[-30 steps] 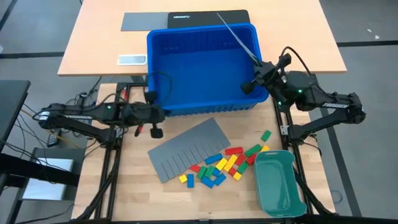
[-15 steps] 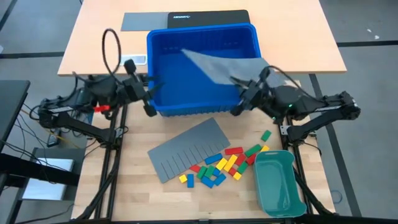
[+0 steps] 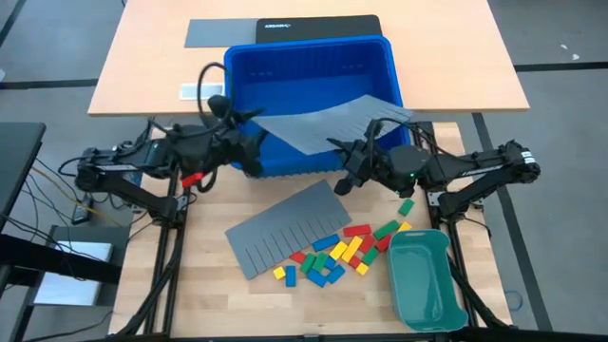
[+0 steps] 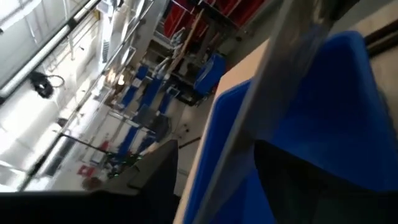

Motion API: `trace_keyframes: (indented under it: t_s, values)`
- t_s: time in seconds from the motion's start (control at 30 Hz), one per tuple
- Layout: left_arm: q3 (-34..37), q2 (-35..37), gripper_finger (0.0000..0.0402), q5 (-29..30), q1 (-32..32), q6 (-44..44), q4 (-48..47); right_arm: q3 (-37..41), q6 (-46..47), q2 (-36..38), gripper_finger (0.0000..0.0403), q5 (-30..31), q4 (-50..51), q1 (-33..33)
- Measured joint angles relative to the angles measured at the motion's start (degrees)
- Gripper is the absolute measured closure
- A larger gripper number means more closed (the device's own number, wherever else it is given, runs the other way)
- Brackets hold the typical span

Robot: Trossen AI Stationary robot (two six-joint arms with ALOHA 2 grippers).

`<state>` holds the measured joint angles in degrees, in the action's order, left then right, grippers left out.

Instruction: Sort Items/Unsort Items

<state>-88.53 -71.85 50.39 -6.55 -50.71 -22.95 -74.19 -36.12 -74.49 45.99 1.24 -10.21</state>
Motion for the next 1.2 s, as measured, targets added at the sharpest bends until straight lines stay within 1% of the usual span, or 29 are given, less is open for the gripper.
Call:
trace_keyframes:
  t_s: [0.2,0.3,0.37,0.43,0.5,0.57,0.67,0.7,0.77,0.87,0.93,1.03,1.13,1.2]
  values:
    - [0.0,-1.2,0.0176,0.3,-1.0,-2.2,0.1,0.0,0.1,-0.1,0.0403,-1.5,1.1,0.1]
    - [0.0,-2.3,0.0188,-1.5,-1.0,-2.8,-0.2,0.0,0.6,-0.1,0.0403,-3.4,1.2,0.6]
    - [0.0,-3.4,0.0204,-2.1,-1.0,-2.9,-0.2,0.0,1.4,-0.1,0.0403,-4.7,1.2,1.3]
    - [0.0,-4.6,0.0227,-2.3,-1.0,-2.9,-0.7,0.0,2.3,-0.1,0.0403,-6.3,1.5,2.0]
    - [0.0,-5.6,0.0259,-2.3,-0.5,-2.9,-0.9,0.0,2.7,-0.2,0.0403,-8.1,1.9,2.8]
    - [0.0,-6.4,0.0299,-2.0,-0.1,-2.4,-1.2,0.0,3.1,-0.1,0.0403,-9.2,2.6,3.7]
    - [0.0,-6.8,0.0373,-2.1,0.9,1.2,-1.6,0.0,4.0,0.0,0.0398,-9.8,2.5,4.8]
    - [0.0,-6.9,0.0384,-2.4,1.6,2.7,-1.7,0.0,4.6,0.0,0.0395,-9.4,2.5,5.2]
    - [0.1,-6.5,0.0390,-3.7,2.9,5.6,-2.1,0.0,5.5,0.0,0.0385,-8.3,2.2,5.8]
    - [0.3,-5.0,0.0395,-7.3,5.1,9.0,-2.8,0.0,5.3,-0.2,0.0365,-6.1,0.9,6.5]
    - [0.3,-3.7,0.0396,-10.1,6.9,10.9,-2.8,0.0,4.0,-0.1,0.0349,-4.7,-0.8,7.0]
    - [0.4,-1.3,0.0397,-12.1,10.2,13.4,-2.3,0.0,0.5,0.7,0.0327,-1.9,-3.6,7.4]
    - [3.2,1.4,0.0398,-14.1,13.7,14.8,2.2,0.0,-4.2,2.0,0.0309,0.4,-6.9,7.4]
    - [6.4,3.8,0.0398,-15.0,15.7,14.8,5.0,0.0,-6.7,3.2,0.0301,1.8,-7.8,7.5]
